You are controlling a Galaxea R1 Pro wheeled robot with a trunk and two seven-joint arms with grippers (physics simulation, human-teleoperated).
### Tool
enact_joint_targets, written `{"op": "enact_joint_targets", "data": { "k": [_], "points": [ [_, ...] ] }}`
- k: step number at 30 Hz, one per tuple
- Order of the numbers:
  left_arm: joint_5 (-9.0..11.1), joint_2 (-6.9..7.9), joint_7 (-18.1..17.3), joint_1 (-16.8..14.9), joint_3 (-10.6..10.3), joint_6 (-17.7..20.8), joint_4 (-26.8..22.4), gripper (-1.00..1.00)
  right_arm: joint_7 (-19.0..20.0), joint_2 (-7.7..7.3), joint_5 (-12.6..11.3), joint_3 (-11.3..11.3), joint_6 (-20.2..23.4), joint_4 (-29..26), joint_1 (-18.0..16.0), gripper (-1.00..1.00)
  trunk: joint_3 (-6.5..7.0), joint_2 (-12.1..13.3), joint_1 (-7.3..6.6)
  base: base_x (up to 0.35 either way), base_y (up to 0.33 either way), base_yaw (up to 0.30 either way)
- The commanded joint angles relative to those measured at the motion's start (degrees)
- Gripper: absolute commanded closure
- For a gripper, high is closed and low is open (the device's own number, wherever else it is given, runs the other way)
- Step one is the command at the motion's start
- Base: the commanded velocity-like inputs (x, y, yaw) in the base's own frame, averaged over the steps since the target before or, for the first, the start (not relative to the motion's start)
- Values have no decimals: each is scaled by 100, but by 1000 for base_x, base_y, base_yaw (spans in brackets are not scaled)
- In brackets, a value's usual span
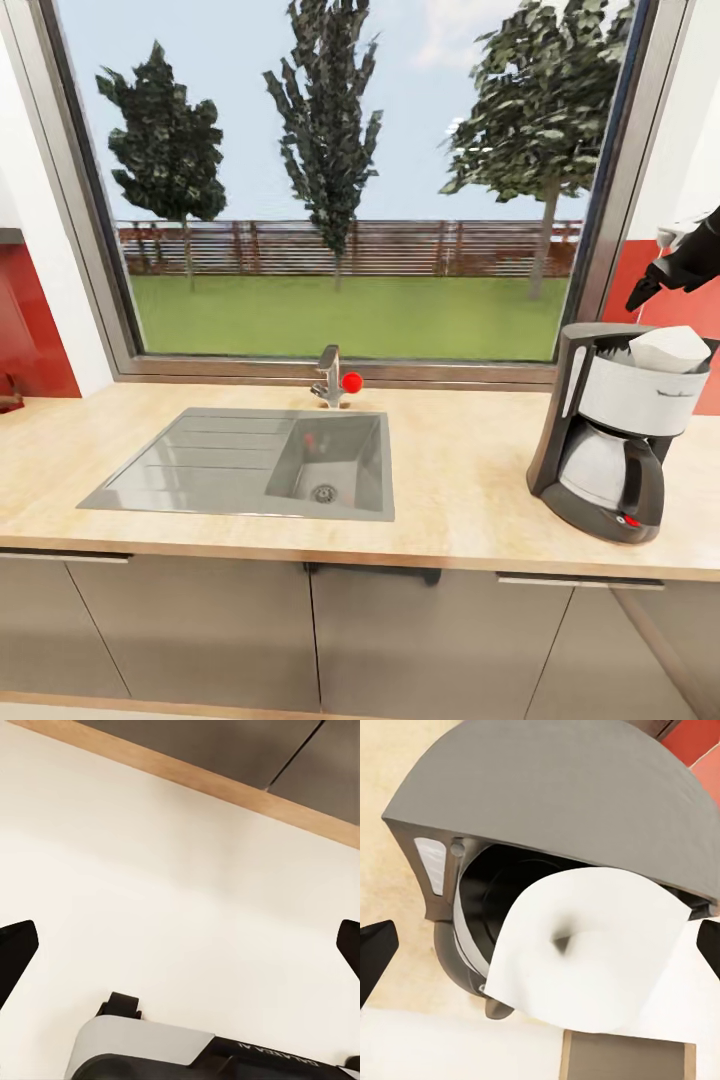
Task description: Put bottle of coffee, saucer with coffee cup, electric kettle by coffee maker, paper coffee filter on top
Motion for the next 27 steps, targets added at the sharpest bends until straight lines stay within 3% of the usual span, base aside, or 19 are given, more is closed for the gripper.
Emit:
{"op": "enact_joint_targets", "data": {
  "k": [1, 23, 27],
  "points": [
    [46, -4, -1, 1, 8, -7, -8, -100, 55, -3, 56, -27, 46, -14, -2, -100, -6, -4, 1, 0, 0, 0],
    [46, -4, -1, 1, 8, -3, -4, -100, 69, -9, 47, -92, 46, -244, 0, -100, -6, -4, 1, -153, 0, 0],
    [46, -4, -2, 1, 8, -3, -9, -100, 75, -9, -317, -279, 46, -244, 0, -100, -6, -4, 1, -52, 0, 0]
  ]
}}
